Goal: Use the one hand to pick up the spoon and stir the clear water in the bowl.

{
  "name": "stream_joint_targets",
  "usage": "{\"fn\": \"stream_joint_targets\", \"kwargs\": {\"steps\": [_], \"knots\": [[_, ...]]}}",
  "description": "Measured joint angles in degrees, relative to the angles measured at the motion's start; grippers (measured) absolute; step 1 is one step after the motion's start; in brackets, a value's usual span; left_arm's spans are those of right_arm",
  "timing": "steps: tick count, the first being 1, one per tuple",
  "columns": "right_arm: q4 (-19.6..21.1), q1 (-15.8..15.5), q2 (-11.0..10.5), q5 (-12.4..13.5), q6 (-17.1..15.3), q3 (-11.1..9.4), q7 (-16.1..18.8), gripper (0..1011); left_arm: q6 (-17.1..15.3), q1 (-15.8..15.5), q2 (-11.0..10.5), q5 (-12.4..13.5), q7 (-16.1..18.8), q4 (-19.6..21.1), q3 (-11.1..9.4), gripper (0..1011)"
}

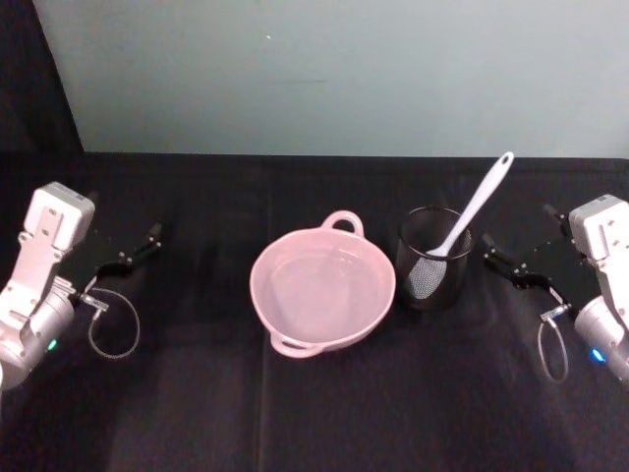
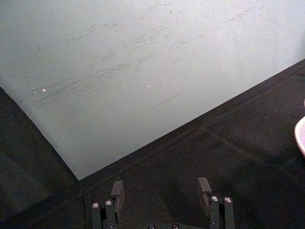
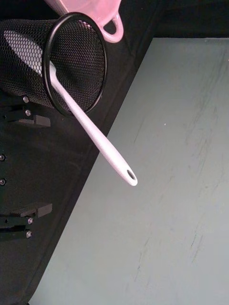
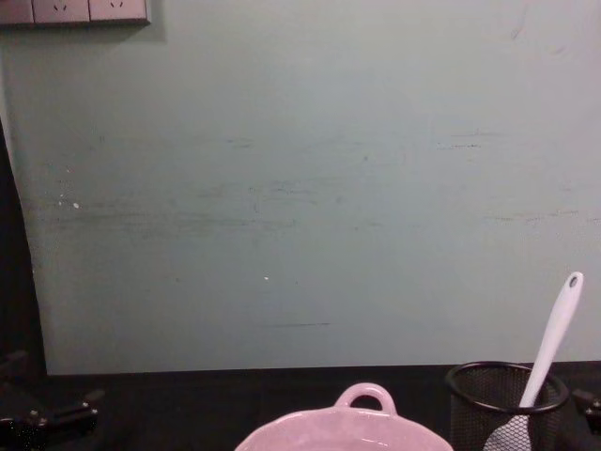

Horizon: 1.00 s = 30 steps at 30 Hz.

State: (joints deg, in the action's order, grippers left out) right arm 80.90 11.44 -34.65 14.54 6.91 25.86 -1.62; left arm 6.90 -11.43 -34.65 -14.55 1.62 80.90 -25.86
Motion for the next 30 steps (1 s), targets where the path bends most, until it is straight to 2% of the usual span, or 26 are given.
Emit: {"fn": "stream_joint_targets", "kwargs": {"steps": [4, 8, 11, 14, 15, 17, 18, 20, 21, 24, 25, 28, 29, 30], "knots": [[0.02, -0.01, 0.00, 0.00, -0.03, -0.04, 0.03, 1003, 0.00, 0.00, 0.00, 0.00, 0.00, 0.00, 0.00, 1011], [1.26, -0.99, -0.40, 0.31, -1.17, -1.35, 0.15, 1003, 0.00, 0.00, 0.00, 0.00, 0.00, 0.00, 0.00, 1011], [2.80, -2.36, -0.85, 1.56, -1.71, -3.02, 0.28, 1003, 0.00, -0.01, 0.00, 0.00, 0.00, 0.00, 0.00, 1011], [4.90, -4.46, -1.09, 5.20, -2.10, -5.55, 1.47, 1003, 0.00, 0.00, 0.00, 0.00, 0.00, 0.00, 0.00, 1011], [6.08, -5.76, -1.02, 8.59, -2.28, -7.43, 2.88, 1003, 0.00, 0.00, 0.00, 0.00, 0.00, 0.00, 0.00, 1011], [7.25, -7.04, -0.80, 12.33, -2.68, -9.19, 4.61, 1003, 0.00, 0.00, 0.00, 0.00, 0.00, 0.00, 0.00, 1011], [8.41, -8.09, -0.51, 16.05, -3.36, -10.93, 6.37, 1003, 0.00, 0.00, 0.00, 0.00, 0.00, 0.00, 0.00, 1011], [9.76, -9.11, -0.15, 20.15, -4.51, -12.81, 8.29, 1003, 0.00, 0.00, 0.00, 0.00, 0.00, 0.00, 0.00, 1011], [10.87, -9.74, 0.20, 23.88, -6.01, -14.38, 9.97, 1003, 0.00, 0.00, 0.00, 0.00, 0.00, 0.00, 0.00, 1011], [12.24, -10.15, 0.81, 29.44, -9.54, -16.44, 12.24, 1003, 0.00, 0.00, 0.00, 0.00, 0.00, 0.00, 0.00, 1011], [12.90, -10.17, 1.44, 33.67, -12.71, -17.97, 13.58, 1002, 0.00, 0.00, 0.00, 0.00, 0.00, 0.00, 0.00, 1011], [13.43, -9.86, 2.05, 38.58, -16.43, -19.37, 14.58, 1003, 0.00, 0.00, 0.01, 0.00, 0.00, 0.00, 0.00, 1011], [13.58, -9.48, 2.24, 41.57, -18.73, -19.96, 14.70, 1002, 0.00, 0.00, 0.01, 0.00, 0.00, 0.00, 0.00, 1011], [13.61, -9.27, 2.34, 42.78, -19.75, -20.19, 14.70, 1002, 0.00, 0.00, 0.00, 0.00, 0.00, 0.00, 0.00, 1011]]}}
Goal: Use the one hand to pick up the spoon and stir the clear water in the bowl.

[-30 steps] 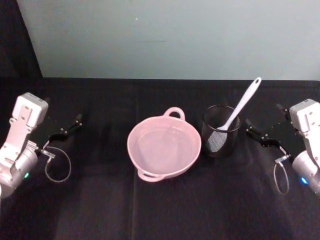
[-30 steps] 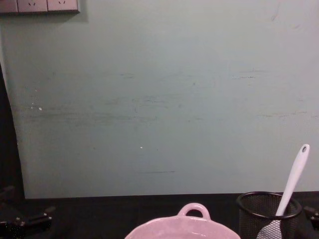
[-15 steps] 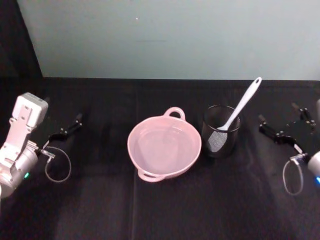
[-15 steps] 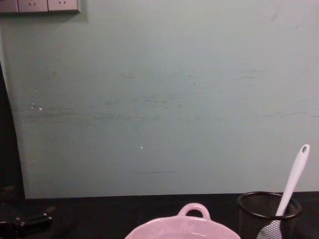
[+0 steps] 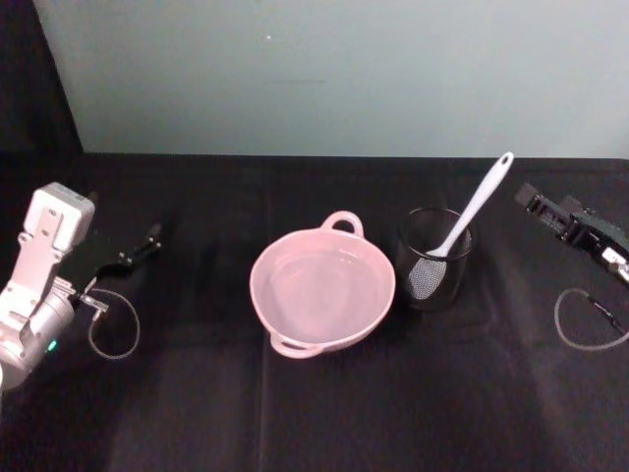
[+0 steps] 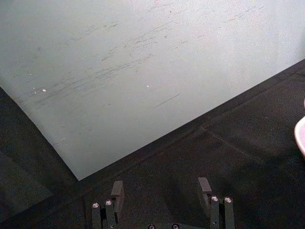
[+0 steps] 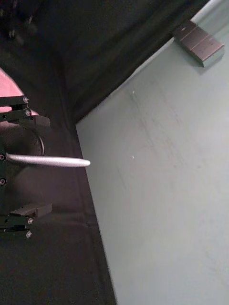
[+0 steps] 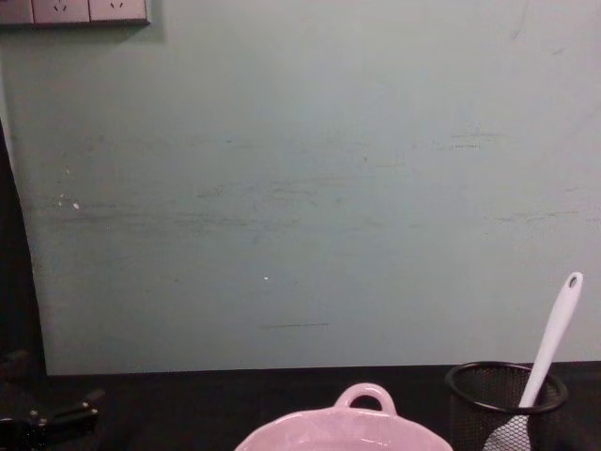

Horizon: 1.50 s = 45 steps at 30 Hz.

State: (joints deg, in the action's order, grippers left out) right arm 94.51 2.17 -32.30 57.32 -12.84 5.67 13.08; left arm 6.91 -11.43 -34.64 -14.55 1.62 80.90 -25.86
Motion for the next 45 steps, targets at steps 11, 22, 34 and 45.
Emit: {"fn": "stream_joint_targets", "kwargs": {"steps": [11, 22, 34, 45], "knots": [[-3.27, 5.22, 0.08, 8.34, -8.99, 1.45, -1.00, 1003, 0.00, 0.00, 0.00, 0.00, 0.00, 0.00, 0.00, 1011], [-11.56, 13.95, -0.56, 7.86, -11.48, 7.52, 2.54, 1003, 0.00, 0.00, 0.00, 0.00, 0.00, 0.00, 0.00, 1011], [-17.92, 19.01, 0.43, 5.00, -7.03, 12.25, 6.32, 1003, 0.00, 0.00, 0.00, 0.00, 0.00, 0.00, 0.00, 1011], [-19.54, 20.24, 0.64, 5.72, -5.64, 13.71, 7.24, 1002, 0.00, 0.00, 0.00, 0.00, 0.00, 0.00, 0.00, 1011]]}}
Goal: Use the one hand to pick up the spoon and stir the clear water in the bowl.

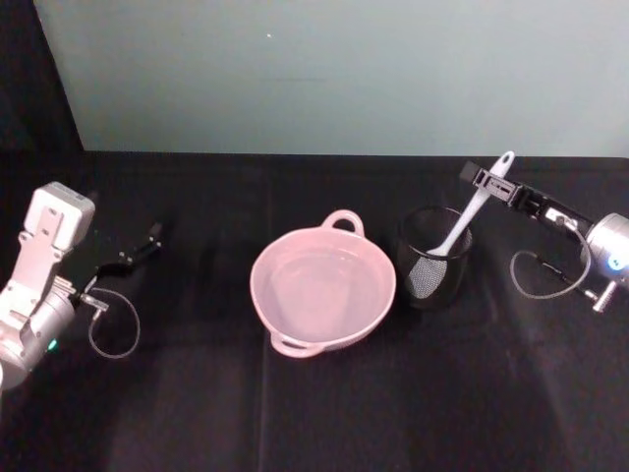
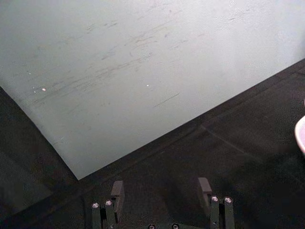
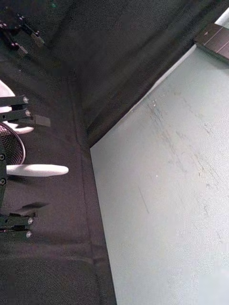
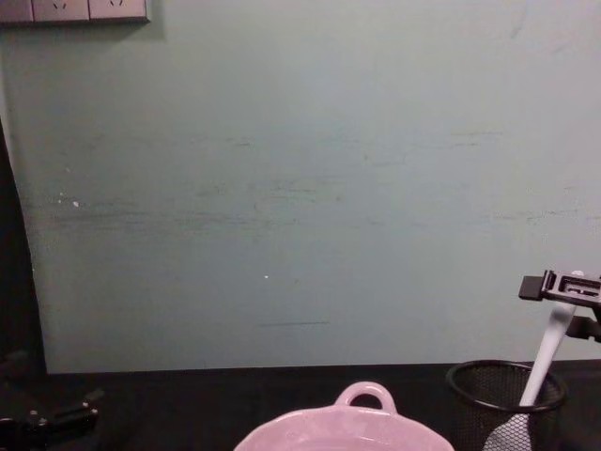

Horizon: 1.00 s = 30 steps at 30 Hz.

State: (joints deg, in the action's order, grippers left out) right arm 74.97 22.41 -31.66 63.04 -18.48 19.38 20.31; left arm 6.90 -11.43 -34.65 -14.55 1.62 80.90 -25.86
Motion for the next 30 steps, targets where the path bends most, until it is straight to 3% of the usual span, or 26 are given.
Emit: {"fn": "stream_joint_targets", "kwargs": {"steps": [14, 30], "knots": [[0.11, -0.06, -0.03, -0.06, -0.01, -0.11, -0.01, 980, 0.01, 0.00, 0.00, 0.00, 0.00, 0.00, 0.00, 1011], [0.20, -0.11, -0.03, -0.13, -0.09, -0.19, -0.03, 542, 0.00, 0.00, 0.00, 0.00, 0.00, 0.00, 0.00, 1011]]}}
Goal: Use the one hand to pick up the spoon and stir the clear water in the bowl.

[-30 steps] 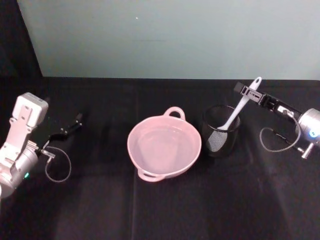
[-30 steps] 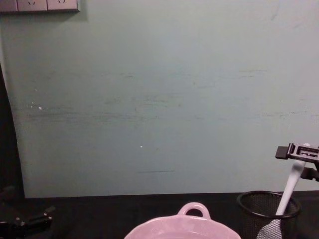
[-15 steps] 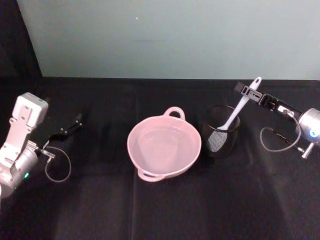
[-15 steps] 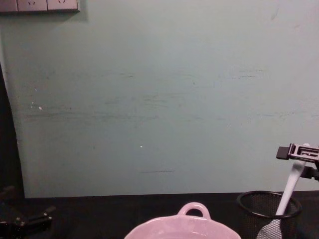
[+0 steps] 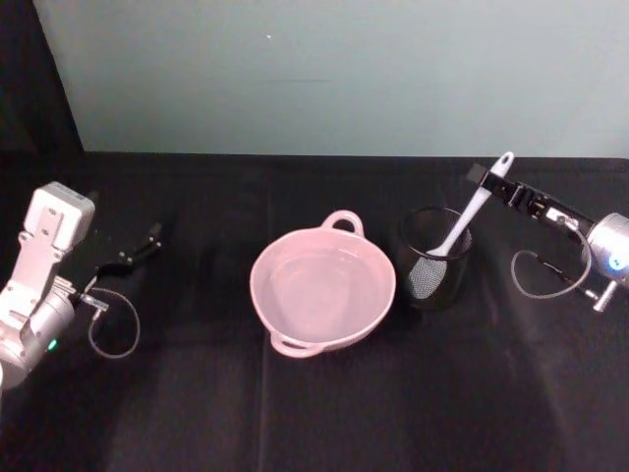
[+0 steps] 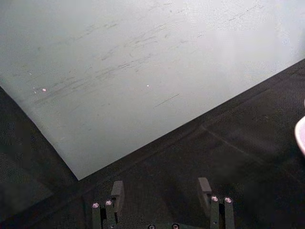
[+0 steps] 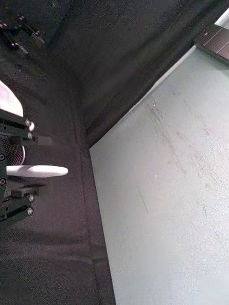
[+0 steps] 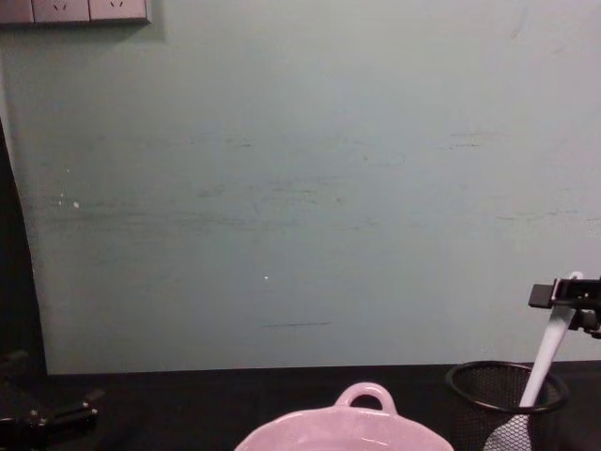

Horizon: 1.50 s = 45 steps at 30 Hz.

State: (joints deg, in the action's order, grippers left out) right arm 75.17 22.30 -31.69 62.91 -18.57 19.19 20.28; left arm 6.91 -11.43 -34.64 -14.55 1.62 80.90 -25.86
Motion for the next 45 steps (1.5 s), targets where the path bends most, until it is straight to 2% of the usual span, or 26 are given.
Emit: {"fn": "stream_joint_targets", "kwargs": {"steps": [1, 3, 4, 7, 8, 10, 13, 22, 25, 28, 29, 32, 38, 45], "knots": [[0.00, 0.00, 0.00, -0.01, -0.01, 0.00, 0.00, 481, 0.00, 0.00, 0.00, 0.00, 0.00, 0.00, 0.00, 1011], [0.00, 0.00, 0.00, -0.02, -0.01, 0.00, 0.00, 448, 0.00, 0.00, 0.00, 0.00, 0.00, 0.00, 0.00, 1011], [0.00, 0.00, 0.00, -0.03, -0.01, 0.00, 0.00, 380, 0.00, 0.00, 0.00, 0.00, 0.00, 0.00, 0.00, 1011], [0.00, 0.00, 0.00, -0.04, -0.02, 0.00, 0.00, 302, 0.00, 0.00, 0.00, 0.00, 0.00, 0.00, 0.00, 1011], [0.00, 0.00, 0.00, -0.04, -0.02, 0.00, 0.00, 244, 0.00, 0.00, 0.00, 0.00, 0.00, 0.00, 0.00, 1011], [0.00, 0.00, 0.00, -0.04, -0.02, 0.00, 0.00, 218, 0.00, 0.00, 0.00, 0.00, 0.00, 0.00, 0.00, 1011], [-0.01, 0.00, 0.00, -0.04, -0.02, 0.00, -0.01, 123, 0.00, 0.00, 0.00, 0.00, 0.00, 0.00, 0.00, 1011], [0.38, -0.06, -0.41, -0.48, 0.52, 0.40, 0.19, 116, 0.00, 0.00, 0.00, 0.00, 0.00, 0.00, 0.00, 1011], [2.36, -0.25, -2.11, -2.44, 2.44, 1.54, 0.91, 116, 0.00, 0.00, 0.00, 0.00, 0.00, 0.00, 0.00, 1011], [4.95, -0.39, -3.90, -5.70, 4.95, 2.49, 0.98, 114, 0.00, 0.00, 0.00, 0.00, 0.00, 0.00, 0.00, 1011], [6.32, -0.39, -4.83, -7.61, 6.11, 2.84, 0.95, 116, 0.00, 0.00, 0.00, 0.00, 0.00, 0.00, 0.00, 1011], [9.19, -0.19, -6.57, -10.94, 7.54, 3.11, 0.96, 114, 0.00, 0.00, 0.00, 0.00, 0.00, 0.00, 0.00, 1011], [13.90, 0.63, -9.02, -14.47, 8.19, 2.58, 1.82, 116, 0.00, 0.00, 0.00, 0.00, 0.00, 0.00, 0.00, 1011], [17.28, 2.41, -9.97, -16.30, 7.55, 1.76, 3.45, 116, 0.00, 0.00, 0.00, 0.00, 0.00, 0.00, 0.00, 1011]]}}
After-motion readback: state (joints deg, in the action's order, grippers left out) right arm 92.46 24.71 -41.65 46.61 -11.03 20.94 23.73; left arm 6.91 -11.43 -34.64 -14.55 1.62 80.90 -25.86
